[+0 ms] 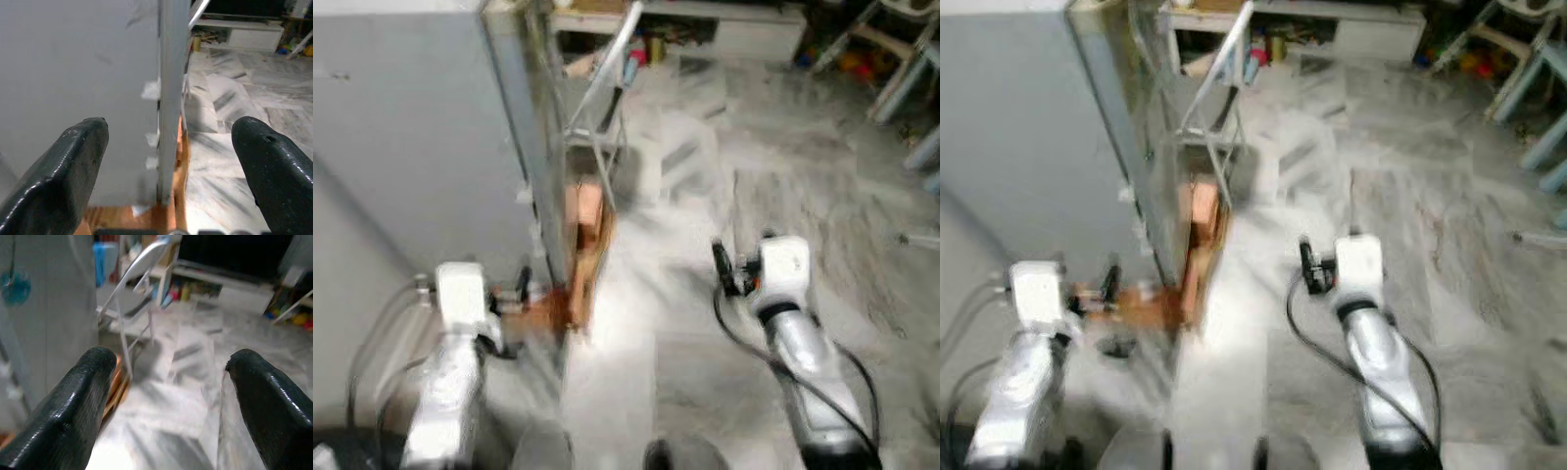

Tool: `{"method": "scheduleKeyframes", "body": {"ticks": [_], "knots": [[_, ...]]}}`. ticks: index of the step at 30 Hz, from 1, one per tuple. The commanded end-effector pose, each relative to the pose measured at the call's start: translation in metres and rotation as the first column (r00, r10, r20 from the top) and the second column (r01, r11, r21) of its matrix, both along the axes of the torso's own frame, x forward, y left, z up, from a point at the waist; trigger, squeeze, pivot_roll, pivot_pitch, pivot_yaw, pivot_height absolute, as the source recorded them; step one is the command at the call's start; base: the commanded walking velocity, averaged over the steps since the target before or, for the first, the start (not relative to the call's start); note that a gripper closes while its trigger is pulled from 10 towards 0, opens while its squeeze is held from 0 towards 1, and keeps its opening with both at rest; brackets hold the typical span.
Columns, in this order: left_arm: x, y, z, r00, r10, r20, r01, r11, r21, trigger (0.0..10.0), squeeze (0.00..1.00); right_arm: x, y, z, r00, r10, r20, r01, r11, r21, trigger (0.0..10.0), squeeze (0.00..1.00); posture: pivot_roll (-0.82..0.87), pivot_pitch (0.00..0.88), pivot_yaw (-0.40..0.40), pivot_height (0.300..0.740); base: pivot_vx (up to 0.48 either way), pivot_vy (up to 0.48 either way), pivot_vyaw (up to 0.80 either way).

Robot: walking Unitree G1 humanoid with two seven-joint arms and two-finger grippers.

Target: Restocking fridge

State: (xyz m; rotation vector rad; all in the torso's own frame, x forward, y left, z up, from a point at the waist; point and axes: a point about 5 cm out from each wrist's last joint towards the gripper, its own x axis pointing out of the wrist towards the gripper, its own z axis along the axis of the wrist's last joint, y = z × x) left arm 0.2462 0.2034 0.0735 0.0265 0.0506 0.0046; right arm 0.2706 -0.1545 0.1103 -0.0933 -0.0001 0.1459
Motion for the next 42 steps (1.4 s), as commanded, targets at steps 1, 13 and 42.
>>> {"method": "scheduleKeyframes", "body": {"ticks": [1, 13, 42], "knots": [[0.003, -0.01, 0.003, 1.0, -0.03, 0.007, 0.03, 0.999, -0.019, 10.0, 0.0, -0.002, -0.011, -0.003, 0.999, -0.034, -0.016, 0.034, 0.999, -0.013, 10.0, 0.0, -0.05, 0.092, -0.036, 0.74, 0.394, 0.0, 0.0], [0.004, -0.012, 0.004, 0.999, -0.035, 0.0, 0.035, 0.999, -0.023, 10.0, 0.0, 0.0, -0.009, -0.003, 0.999, -0.033, -0.016, 0.033, 0.999, -0.01, 10.0, 0.0, -0.05, 0.095, -0.036, 0.74, 0.395, 0.0, 0.0], [0.029, 0.011, 0.008, 0.992, 0.128, 0.01, -0.128, 0.991, 0.028, 10.0, 0.0, 0.003, -0.008, -0.003, 0.999, -0.026, -0.023, 0.025, 0.999, -0.024, 10.0, 0.0, -0.06, 0.096, -0.046, 0.74, 0.134, 0.0, 0.0]]}}
